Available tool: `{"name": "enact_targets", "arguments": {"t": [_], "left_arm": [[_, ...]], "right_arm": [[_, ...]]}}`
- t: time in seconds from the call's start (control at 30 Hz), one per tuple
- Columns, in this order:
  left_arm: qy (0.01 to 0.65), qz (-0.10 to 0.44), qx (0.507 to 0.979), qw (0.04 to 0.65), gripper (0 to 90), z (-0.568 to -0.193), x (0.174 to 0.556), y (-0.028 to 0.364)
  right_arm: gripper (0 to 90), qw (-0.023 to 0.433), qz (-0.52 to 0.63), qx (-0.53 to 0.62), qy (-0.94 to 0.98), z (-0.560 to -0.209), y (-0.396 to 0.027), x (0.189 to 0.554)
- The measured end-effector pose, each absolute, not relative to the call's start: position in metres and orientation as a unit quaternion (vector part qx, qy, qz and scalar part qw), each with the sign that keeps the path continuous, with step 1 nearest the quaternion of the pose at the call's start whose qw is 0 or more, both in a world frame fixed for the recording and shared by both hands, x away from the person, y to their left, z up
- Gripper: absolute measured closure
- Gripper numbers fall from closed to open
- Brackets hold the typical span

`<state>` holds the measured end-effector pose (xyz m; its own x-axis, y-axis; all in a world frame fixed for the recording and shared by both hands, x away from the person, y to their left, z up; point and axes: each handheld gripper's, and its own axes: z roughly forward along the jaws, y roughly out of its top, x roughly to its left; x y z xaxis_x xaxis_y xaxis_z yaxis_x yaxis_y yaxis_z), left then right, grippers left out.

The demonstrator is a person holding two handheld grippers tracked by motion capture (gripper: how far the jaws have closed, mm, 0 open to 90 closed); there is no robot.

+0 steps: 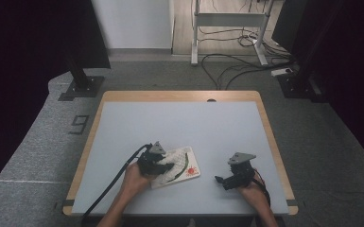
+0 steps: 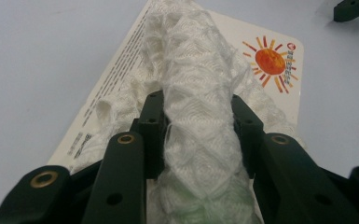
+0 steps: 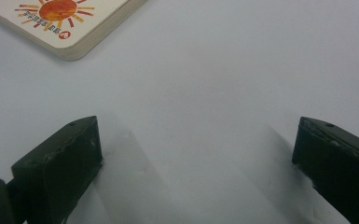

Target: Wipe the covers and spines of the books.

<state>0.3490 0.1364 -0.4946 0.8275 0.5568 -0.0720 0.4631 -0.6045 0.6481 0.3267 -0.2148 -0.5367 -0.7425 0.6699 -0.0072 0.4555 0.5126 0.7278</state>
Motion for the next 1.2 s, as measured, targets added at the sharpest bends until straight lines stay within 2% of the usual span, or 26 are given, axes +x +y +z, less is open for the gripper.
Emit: {"name": "enact_targets", "arguments": {"t": [0.77,1.2], "left_arm": [[0.316,0.085,0.886,0.328,63.5,-0.490,0.324,0.186],[0.324,0.085,0.881,0.333,63.9,-0.491,0.311,0.186]], "right_arm": [[0.9,0.145,0.369,0.328,0.857,-0.537,-0.215,0.327],[0.9,0.145,0.369,0.328,0.857,-0.537,-0.215,0.327]]}}
